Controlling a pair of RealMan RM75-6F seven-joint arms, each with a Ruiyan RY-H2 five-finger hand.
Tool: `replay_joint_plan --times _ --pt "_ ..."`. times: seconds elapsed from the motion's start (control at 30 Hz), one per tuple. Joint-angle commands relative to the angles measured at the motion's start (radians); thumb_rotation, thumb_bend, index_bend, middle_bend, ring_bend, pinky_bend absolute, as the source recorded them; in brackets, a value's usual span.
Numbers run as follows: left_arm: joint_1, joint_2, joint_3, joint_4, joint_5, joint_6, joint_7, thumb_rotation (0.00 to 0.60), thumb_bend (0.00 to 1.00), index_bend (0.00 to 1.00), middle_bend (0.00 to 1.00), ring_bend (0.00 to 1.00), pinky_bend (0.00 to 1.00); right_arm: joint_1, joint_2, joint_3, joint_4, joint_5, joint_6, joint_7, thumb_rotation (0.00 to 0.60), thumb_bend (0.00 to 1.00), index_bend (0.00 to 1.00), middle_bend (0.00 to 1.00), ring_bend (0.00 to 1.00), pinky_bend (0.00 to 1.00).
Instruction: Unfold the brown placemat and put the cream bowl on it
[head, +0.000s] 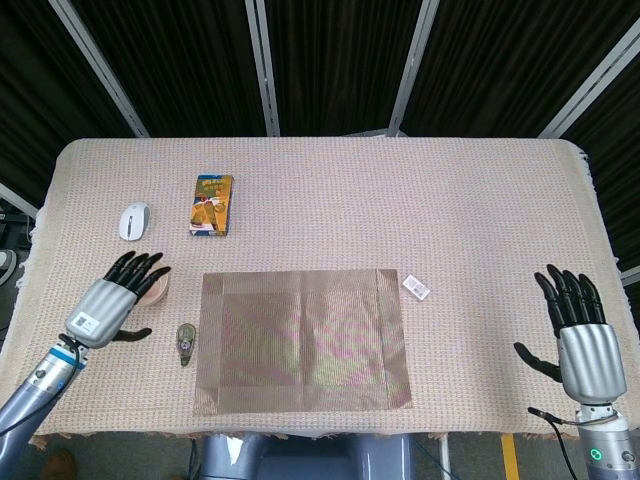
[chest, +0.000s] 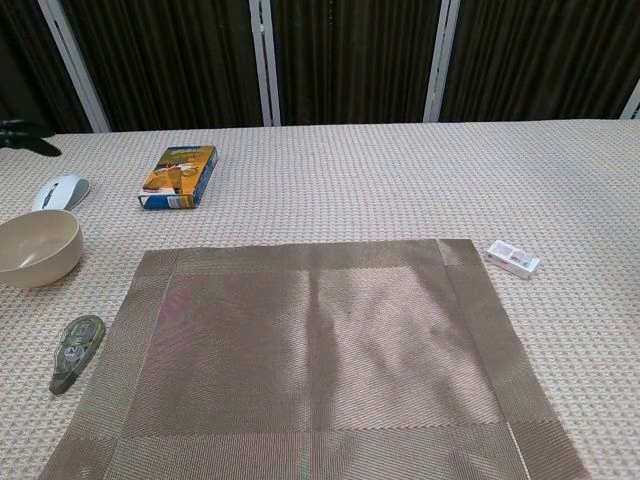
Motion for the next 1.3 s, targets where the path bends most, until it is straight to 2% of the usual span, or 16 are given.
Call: replay_joint_plan --times 0.03,0.2,0.33,0.57,0.7,1.03,1.2,1.3 --pt "0.015 -0.088 -0.031 0.22 -0.064 -0.072 -0.126 0.6 0.0 0.2 0.0 0.0 0.0 0.001 -0.004 0.0 0.002 0.001 -0.004 -0.008 0.6 0.0 0.0 0.0 0.0 0.0" --pt "0.018 -0.154 -0.027 0.35 -0.079 -0.132 -0.18 0.6 0.02 0.24 0.0 0.0 0.0 0.006 -0.009 0.0 0.006 0.005 -0.014 -0.019 0.6 0.0 0.0 0.0 0.0 0.0" --pt "0.022 -0.209 -0.024 0.439 -0.068 -0.151 -0.219 0.6 0.11 0.26 0.0 0.0 0.0 0.008 -0.014 0.0 0.01 0.01 -0.022 -0.025 0.6 0.0 0.0 0.0 0.0 0.0" --pt "0.025 -0.247 -0.024 0.502 -0.052 -0.157 -0.235 0.6 0.24 0.34 0.0 0.0 0.0 0.007 -0.013 0.001 0.01 0.011 -0.02 -0.023 0.6 0.0 0.0 0.0 0.0 0.0" --pt "0.027 -0.261 -0.029 0.521 -0.051 -0.159 -0.229 0.6 0.3 0.44 0.0 0.0 0.0 0.006 -0.011 0.001 0.01 0.01 -0.019 -0.02 0.6 0.0 0.0 0.0 0.0 0.0" --pt "0.023 -0.284 -0.044 0.535 -0.059 -0.184 -0.197 0.6 0.4 0.56 0.0 0.0 0.0 0.005 -0.009 0.001 0.009 0.009 -0.016 -0.017 0.6 0.0 0.0 0.0 0.0 0.0" --pt "0.027 -0.265 -0.061 0.498 -0.048 -0.137 -0.202 0.6 0.42 0.61 0.0 0.0 0.0 0.004 -0.008 0.001 0.009 0.01 -0.016 -0.014 0.6 0.0 0.0 0.0 0.0 0.0" --pt "0.021 -0.232 -0.076 0.435 -0.029 -0.092 -0.199 0.6 0.42 0.62 0.0 0.0 0.0 0.005 -0.007 0.002 0.008 0.011 -0.017 -0.011 0.6 0.0 0.0 0.0 0.0 0.0"
